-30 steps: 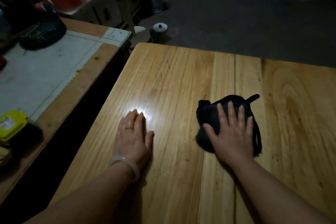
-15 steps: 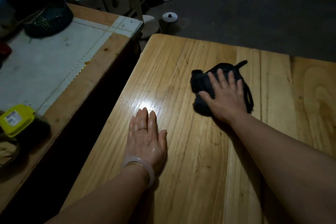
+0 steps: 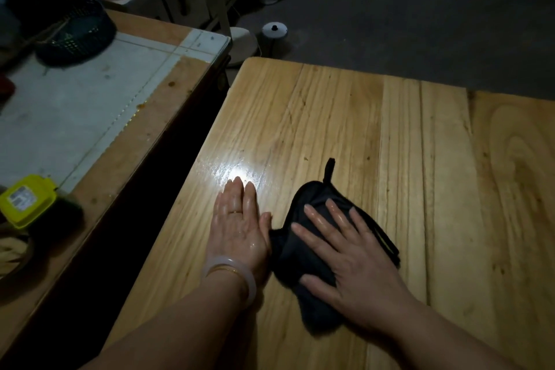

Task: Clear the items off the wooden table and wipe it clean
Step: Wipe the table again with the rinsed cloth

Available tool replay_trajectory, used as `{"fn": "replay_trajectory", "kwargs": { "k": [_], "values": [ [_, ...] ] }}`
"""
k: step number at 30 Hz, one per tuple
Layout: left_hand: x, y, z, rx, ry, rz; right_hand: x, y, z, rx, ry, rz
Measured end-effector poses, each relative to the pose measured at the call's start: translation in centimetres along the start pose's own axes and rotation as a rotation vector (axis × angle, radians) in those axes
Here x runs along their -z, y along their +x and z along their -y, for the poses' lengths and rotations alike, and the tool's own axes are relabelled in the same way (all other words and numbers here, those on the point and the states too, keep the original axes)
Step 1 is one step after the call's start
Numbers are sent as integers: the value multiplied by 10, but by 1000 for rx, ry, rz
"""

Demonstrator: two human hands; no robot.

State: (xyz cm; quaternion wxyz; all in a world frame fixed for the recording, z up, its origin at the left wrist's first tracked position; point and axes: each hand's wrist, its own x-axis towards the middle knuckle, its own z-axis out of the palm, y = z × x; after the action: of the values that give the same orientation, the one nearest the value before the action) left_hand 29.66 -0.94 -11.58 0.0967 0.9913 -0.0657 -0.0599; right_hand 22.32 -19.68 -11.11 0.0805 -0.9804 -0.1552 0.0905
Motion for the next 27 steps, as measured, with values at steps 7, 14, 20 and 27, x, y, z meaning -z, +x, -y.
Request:
{"fn": "replay_trajectory", "kwargs": {
  "k": [7, 14, 20, 27],
  "values": [
    [2, 0, 1, -24, 9, 0, 18, 108, -36, -293, 3, -74],
    [-6, 3, 0, -18, 37, -9, 29, 211, -22, -454, 36, -63],
    [-6, 4, 2, -47, 14, -13, 23, 251, 47, -167, 79, -32],
    [-2, 2, 1, -35, 63, 27, 22, 225, 57, 28, 235, -29]
  ]
}}
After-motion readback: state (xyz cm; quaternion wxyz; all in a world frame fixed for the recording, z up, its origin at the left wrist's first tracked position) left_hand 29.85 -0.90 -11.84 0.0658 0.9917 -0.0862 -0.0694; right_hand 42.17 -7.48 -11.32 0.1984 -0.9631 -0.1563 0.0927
